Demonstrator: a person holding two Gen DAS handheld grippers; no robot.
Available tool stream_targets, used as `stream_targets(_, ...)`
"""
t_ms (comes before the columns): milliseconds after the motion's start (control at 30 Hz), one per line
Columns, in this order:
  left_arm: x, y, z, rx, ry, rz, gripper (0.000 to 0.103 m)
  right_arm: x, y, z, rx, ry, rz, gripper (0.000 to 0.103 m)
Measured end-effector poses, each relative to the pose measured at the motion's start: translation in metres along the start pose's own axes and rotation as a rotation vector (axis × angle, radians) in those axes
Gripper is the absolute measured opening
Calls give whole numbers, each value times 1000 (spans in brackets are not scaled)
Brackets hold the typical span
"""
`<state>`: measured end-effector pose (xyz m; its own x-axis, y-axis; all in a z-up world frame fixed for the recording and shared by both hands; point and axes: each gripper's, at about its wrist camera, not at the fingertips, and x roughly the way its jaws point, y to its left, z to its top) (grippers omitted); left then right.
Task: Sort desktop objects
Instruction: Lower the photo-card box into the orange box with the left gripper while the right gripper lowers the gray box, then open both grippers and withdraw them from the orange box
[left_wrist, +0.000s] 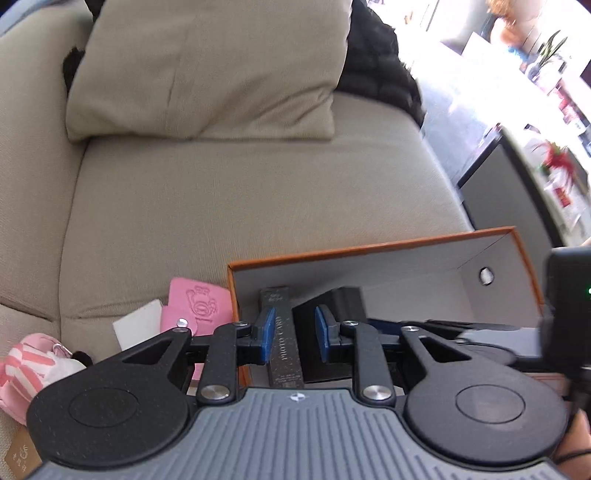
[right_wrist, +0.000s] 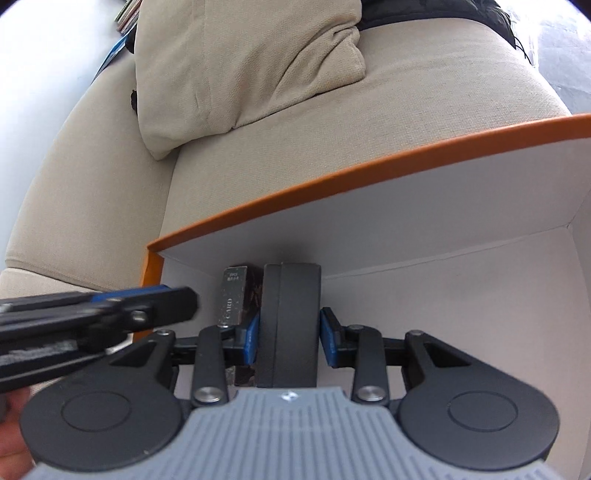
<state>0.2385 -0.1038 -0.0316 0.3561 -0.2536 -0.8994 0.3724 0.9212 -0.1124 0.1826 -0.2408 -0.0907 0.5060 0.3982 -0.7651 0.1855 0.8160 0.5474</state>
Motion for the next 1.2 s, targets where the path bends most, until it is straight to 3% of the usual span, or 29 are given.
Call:
stream_targets(167,-34,19,-17,-28,-71,7,30,6,24,-2,-73,4,-28,36)
stream_targets(333,-38,47,-37,-103,-67,32,30,12,40,-2,-148,-3,-81,39)
stream_targets(433,-34,63,-53,-161,-50,24,30,10,37,-3,-127,36,11,44)
stream_targets(667,-38,97,-91,-265,-39,6,31,2,44,-17,-303,93,40,57)
stream_targets(867,-40,112,-112,-305,-34,3,37,15,63,-36,-572,157,-69,56)
stream_targets(933,-40,115,-115,-316,-28,-5,37,23,71,-44,-655,146,-132,45)
stream_targets(1033,-41,119,-121,-318,-30,-11,39,30,78,-52,-775,125,-201,38)
stream_targets(1200,-41,124,-124,-323,-34,-8,48,44,82,-49,-927,107,-262,37)
